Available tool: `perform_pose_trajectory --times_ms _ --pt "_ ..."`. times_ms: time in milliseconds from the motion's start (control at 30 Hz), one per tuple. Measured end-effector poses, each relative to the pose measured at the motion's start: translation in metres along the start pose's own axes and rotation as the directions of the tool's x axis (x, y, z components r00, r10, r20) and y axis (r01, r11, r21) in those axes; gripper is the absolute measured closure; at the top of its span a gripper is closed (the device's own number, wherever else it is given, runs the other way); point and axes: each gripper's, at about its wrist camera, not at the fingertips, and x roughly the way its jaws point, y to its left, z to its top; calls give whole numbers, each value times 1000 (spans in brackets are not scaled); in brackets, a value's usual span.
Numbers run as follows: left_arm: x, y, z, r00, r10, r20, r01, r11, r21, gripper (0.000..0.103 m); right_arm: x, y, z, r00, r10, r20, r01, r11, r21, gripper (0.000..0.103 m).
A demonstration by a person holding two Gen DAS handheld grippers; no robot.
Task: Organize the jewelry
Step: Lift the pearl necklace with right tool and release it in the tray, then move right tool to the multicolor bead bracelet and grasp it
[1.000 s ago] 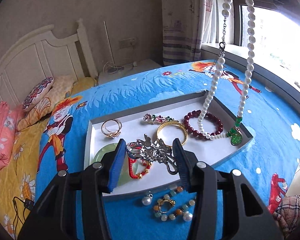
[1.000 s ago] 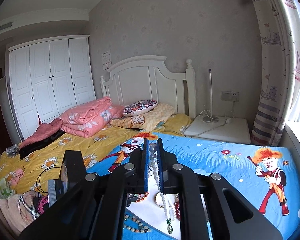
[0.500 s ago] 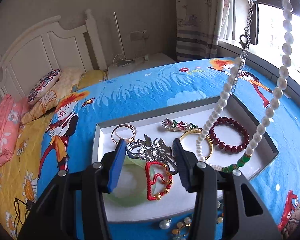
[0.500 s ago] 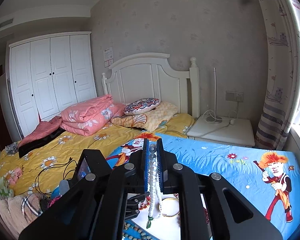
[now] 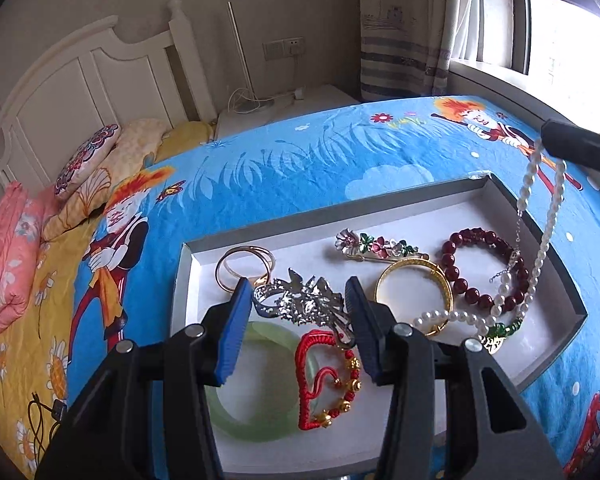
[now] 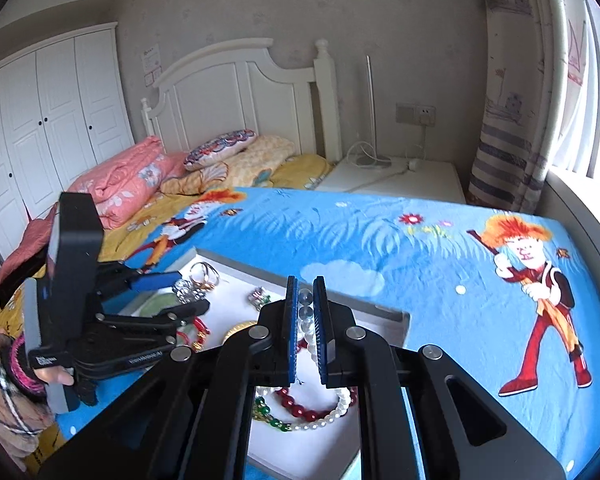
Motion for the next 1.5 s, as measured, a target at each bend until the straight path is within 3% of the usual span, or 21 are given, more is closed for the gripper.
perform_pose_trajectory --times_ms 233,300,367,400,433,467,533,733,900,1067,1233,1367,1500 --pt "18 -6 2 999 -3 -44 3 1000 -1 55 33 -16 -23 994 -12 -109 14 1000 18 92" --pt "21 -6 3 999 -3 -51 2 1000 -10 50 39 -16 -25 992 11 -128 -8 1000 24 92" --pt "20 -4 4 999 -1 -47 0 1000 -19 34 43 -18 -27 989 17 -145 -11 999 44 89" --pt "19 -3 3 999 1 -42 -2 1000 -23 30 44 -19 -26 988 24 -151 -16 998 57 84" --pt "17 -2 3 999 5 -37 -6 1000 -26 25 44 -19 -27 988 37 -151 -26 997 72 68" --pt "15 0 3 999 9 -32 -10 1000 -27 22 42 -20 -27 989 45 -143 -34 996 81 46" --pt "11 2 1 1000 17 -25 -18 999 -30 19 36 -17 -27 991 50 -122 -40 996 79 35" --pt "-20 13 -11 997 69 40 -67 997 -49 8 4 3 -30 993 83 -79 -79 995 52 35" --pt "-59 23 -43 987 120 111 -107 988 -112 2 -24 34 -52 991 115 -70 -116 993 -16 30" --pt "-76 30 -85 982 166 92 -155 980 -123 2 -30 70 -79 981 152 -124 -166 980 -112 29" --pt "-81 42 -119 978 199 67 -188 971 -145 2 -23 96 -98 980 112 -162 -147 963 -225 30" --pt "-83 52 -127 982 176 71 -159 967 -199 2 -23 110 -106 984 90 -154 -134 943 -305 30" --pt "-71 52 -126 988 155 10 -150 969 -195 2 -13 127 -116 979 50 -196 -124 912 -390 39"
